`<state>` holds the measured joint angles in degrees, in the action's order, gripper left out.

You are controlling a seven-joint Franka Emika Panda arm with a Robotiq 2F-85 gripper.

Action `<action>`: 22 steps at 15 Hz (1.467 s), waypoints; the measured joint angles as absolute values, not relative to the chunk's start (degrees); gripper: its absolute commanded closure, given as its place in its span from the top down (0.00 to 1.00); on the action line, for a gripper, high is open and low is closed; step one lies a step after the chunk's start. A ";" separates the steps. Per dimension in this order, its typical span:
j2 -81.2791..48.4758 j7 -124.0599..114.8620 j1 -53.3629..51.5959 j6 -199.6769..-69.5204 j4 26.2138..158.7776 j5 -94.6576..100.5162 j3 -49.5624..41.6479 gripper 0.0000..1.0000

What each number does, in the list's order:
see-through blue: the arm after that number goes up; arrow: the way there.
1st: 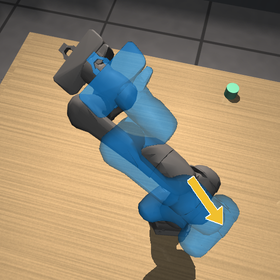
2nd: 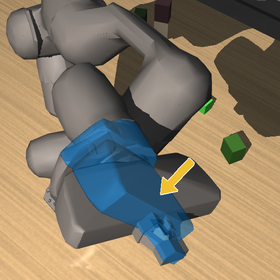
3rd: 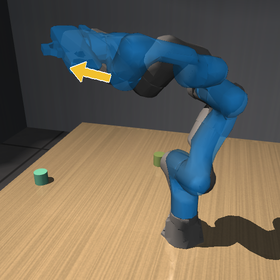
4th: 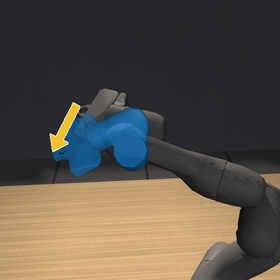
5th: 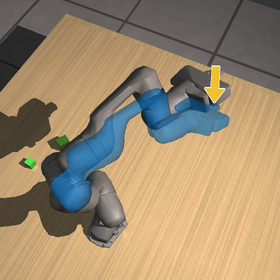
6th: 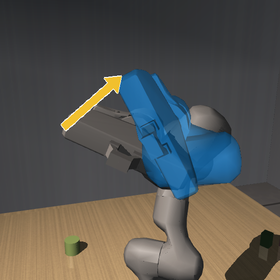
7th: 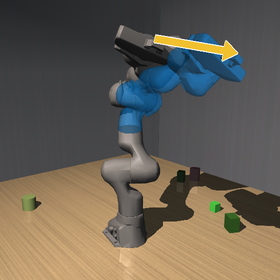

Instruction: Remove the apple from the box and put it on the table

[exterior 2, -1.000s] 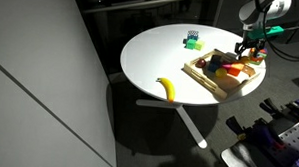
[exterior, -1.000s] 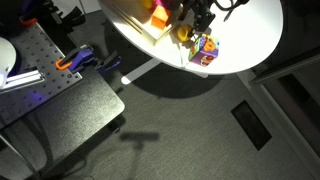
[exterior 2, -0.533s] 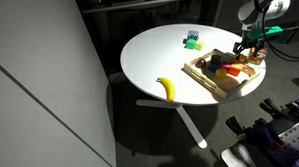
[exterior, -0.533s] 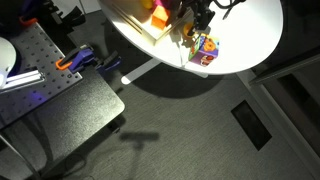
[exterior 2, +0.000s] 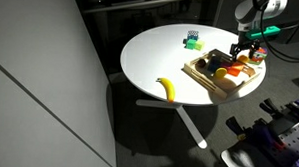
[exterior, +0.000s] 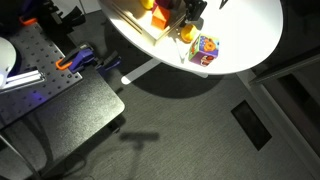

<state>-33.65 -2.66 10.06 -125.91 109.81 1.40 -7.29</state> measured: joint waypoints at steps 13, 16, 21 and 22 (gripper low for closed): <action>-18.09 6.46 7.53 -119.78 122.02 1.83 -5.67 1.00; -13.97 6.96 6.80 -123.05 125.94 1.83 -5.63 1.00; -6.98 7.09 6.03 -129.66 132.61 1.83 -5.54 1.00; -5.75 7.09 5.91 -130.83 133.77 1.83 -5.52 1.00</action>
